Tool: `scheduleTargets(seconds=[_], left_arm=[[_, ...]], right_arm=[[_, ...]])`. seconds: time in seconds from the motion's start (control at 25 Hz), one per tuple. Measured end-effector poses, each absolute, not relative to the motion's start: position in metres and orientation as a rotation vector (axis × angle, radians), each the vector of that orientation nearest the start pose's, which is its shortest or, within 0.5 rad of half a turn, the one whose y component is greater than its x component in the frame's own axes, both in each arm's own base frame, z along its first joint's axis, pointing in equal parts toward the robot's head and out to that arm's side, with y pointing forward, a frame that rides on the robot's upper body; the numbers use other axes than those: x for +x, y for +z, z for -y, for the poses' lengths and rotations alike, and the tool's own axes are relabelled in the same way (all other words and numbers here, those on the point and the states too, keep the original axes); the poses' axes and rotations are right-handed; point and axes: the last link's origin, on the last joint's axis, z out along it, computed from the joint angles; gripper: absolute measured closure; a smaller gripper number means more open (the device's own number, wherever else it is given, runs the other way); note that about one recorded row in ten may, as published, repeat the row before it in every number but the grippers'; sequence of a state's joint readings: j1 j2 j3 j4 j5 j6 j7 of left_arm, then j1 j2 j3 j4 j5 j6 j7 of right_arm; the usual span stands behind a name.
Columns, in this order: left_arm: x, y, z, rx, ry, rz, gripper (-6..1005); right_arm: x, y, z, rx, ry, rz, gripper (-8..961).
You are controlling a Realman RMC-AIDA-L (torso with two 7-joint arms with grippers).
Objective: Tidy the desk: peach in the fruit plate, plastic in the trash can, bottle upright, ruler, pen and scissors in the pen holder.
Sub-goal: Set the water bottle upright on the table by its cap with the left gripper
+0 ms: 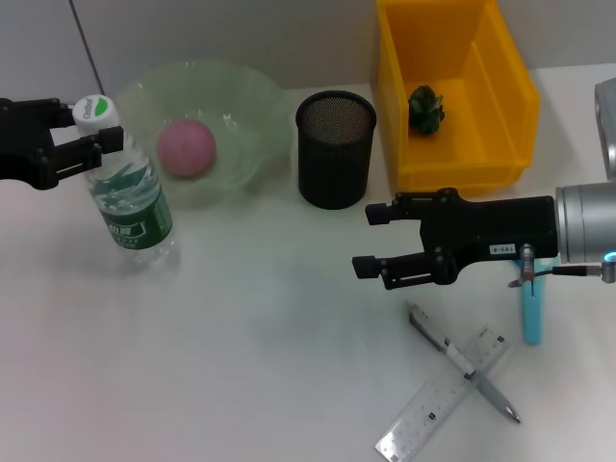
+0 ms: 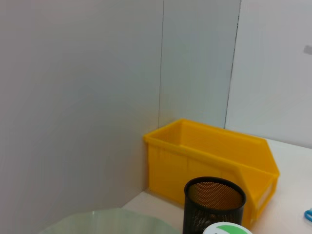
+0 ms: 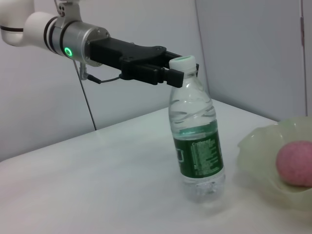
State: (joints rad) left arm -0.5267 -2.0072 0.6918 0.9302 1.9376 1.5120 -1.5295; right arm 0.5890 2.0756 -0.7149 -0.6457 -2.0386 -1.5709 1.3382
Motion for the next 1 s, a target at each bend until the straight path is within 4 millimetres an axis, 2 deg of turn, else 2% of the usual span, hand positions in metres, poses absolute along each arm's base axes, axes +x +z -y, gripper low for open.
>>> scheduleTargets(seconds=[1.0], left_arm=[[-0.26,0.073,-0.371,-2.487,-0.55,0.475,557]], right_arm=[[0.246,-0.012,-0.338,-2.82,0.652,-0.489,143]])
